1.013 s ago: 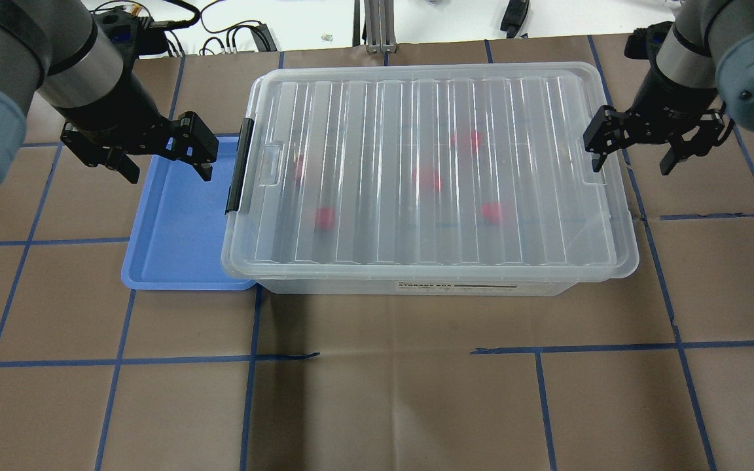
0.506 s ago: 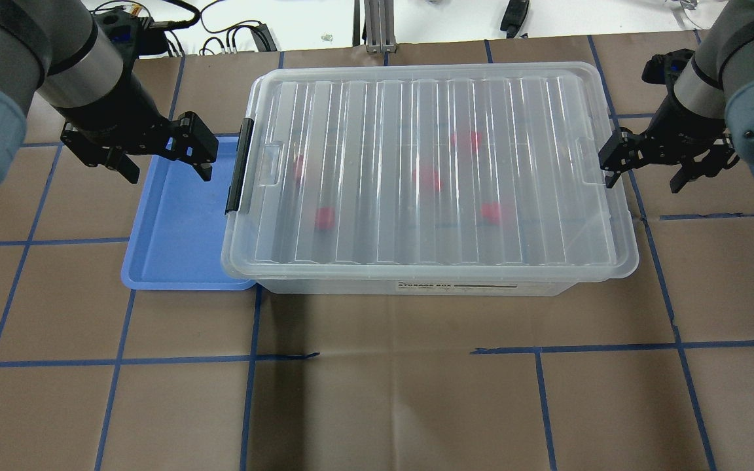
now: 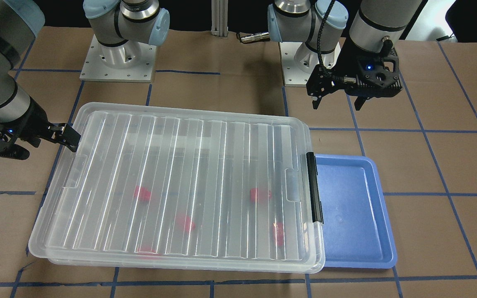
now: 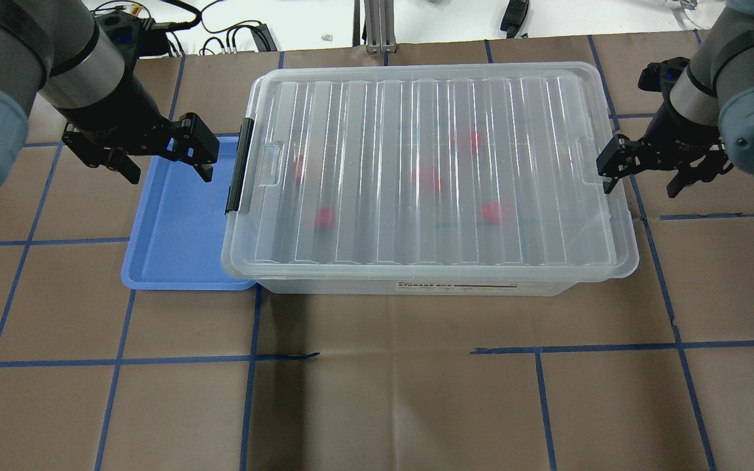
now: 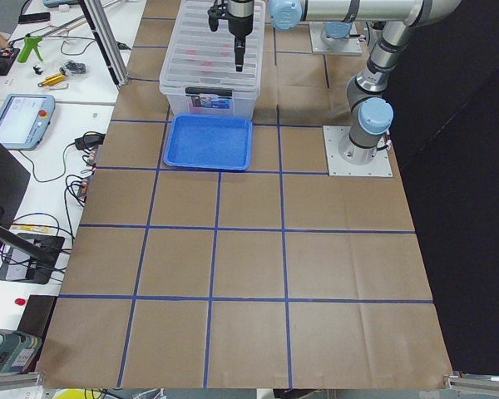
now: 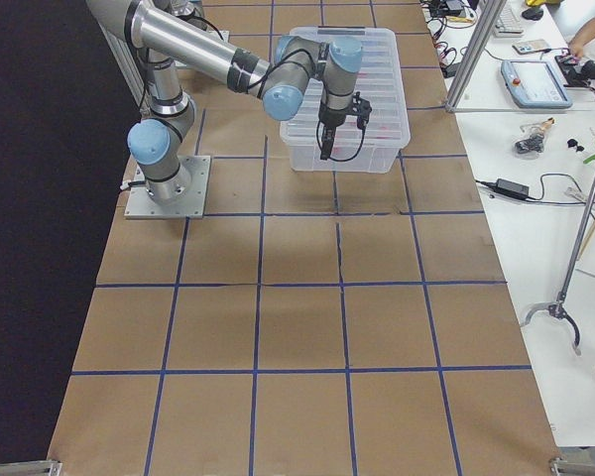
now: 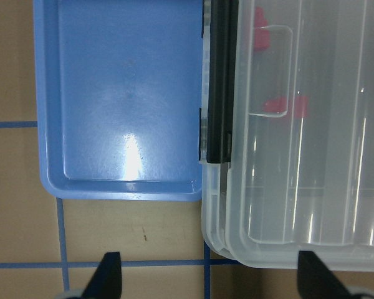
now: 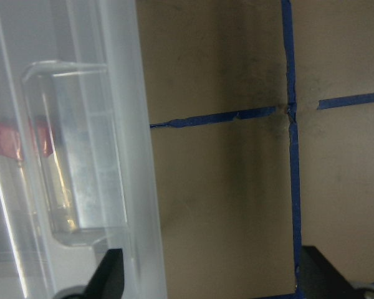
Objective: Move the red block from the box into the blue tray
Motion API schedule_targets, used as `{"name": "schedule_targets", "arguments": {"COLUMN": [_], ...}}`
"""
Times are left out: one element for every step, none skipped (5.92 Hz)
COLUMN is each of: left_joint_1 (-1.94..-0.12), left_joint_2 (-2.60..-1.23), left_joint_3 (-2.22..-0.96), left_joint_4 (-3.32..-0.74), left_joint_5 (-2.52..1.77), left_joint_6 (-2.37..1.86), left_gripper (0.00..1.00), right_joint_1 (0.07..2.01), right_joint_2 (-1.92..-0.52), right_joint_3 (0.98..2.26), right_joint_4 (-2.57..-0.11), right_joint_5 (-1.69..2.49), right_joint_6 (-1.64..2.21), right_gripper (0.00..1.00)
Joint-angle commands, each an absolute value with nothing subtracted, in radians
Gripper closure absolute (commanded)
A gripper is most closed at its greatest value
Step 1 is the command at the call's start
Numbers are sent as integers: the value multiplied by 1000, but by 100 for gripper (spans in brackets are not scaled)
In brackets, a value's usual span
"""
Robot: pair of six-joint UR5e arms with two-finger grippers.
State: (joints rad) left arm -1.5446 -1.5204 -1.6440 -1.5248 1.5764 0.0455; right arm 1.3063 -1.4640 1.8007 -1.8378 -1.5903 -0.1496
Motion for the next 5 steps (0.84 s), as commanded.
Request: {"name": "schedule_targets", "arguments": {"left_joint_1": [-1546, -1549, -1543, -1540, -1539], "left_joint_2": [-1538, -1540, -1539, -1543, -1557], "left_joint_3": [-1629, -1629, -1634, -1632, -1631], "left_joint_4": [-1525, -1525, -1525, -1523, -1493], "left_joint_5": [1572, 1566, 1566, 1566, 1568], "left_joint_6": [108, 215, 386, 589, 855], "left_gripper": [2, 2, 2, 3, 3], "right_joint_1": [1301, 1298, 1273, 1223, 1185], "right_joint_2": [-1439, -1437, -1437, -1437, -1437], "right_joint_3": [1799, 1798, 1798, 1795, 1795], "right_joint_4": [-1896, -1911, -1911, -1911, -1913], "right_joint_5": [-1598, -1603, -1601, -1603, -1603], "right_joint_6": [-202, -242, -267, -343, -391], "right_gripper": [0, 0, 0, 0, 0]}}
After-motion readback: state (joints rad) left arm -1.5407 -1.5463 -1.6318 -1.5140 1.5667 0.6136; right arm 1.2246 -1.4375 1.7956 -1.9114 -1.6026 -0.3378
